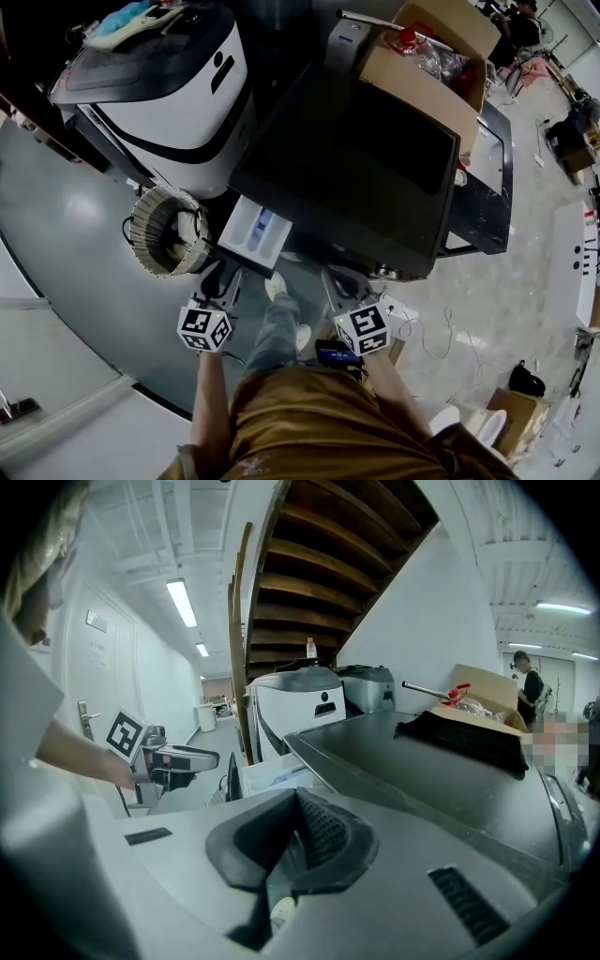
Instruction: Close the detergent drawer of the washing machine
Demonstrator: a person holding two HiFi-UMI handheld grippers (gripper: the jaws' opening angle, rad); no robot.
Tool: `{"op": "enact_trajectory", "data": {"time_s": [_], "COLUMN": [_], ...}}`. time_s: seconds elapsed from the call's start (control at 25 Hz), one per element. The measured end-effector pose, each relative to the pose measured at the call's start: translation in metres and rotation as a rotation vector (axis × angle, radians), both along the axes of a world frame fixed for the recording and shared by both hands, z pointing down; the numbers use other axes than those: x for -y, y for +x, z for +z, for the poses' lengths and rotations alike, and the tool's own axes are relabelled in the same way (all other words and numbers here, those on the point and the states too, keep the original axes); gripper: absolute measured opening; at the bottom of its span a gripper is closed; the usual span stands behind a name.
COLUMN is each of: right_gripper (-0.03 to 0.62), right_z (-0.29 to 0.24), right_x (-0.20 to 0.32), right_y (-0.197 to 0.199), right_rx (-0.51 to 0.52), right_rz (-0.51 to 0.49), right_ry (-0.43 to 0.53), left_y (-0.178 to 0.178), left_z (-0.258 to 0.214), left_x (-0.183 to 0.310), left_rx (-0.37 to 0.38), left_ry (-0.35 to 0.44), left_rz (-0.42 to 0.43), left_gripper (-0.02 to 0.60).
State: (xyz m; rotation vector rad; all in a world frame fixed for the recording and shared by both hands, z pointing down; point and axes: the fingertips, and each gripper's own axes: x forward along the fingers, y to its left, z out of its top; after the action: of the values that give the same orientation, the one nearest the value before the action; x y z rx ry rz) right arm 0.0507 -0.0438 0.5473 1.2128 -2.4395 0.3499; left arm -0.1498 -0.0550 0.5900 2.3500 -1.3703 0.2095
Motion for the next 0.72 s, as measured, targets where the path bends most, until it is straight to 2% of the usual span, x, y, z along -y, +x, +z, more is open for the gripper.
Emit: {"op": "enact_trajectory", "data": {"time_s": [0.52, 0.72], "right_gripper": [0.012, 0.012], "right_z": [0.014, 0.018], "right_x": [0.009, 0.013], "right_y": [-0.001, -0.003], "right_rx": [-0.005, -0.003], "right_rz": [0.004, 0.004], "right_ry": [-0.041, -0.058], "left_y": [-0.003, -0.001], "left_z": [0.030, 0.035], "left_x": [0.002, 0.003], "left_rx": [0.020, 0.044], "left_ry": [-0.046, -0.046], "left_rz": [0.029, 0.071], "left_gripper": [0.215, 0.222]}}
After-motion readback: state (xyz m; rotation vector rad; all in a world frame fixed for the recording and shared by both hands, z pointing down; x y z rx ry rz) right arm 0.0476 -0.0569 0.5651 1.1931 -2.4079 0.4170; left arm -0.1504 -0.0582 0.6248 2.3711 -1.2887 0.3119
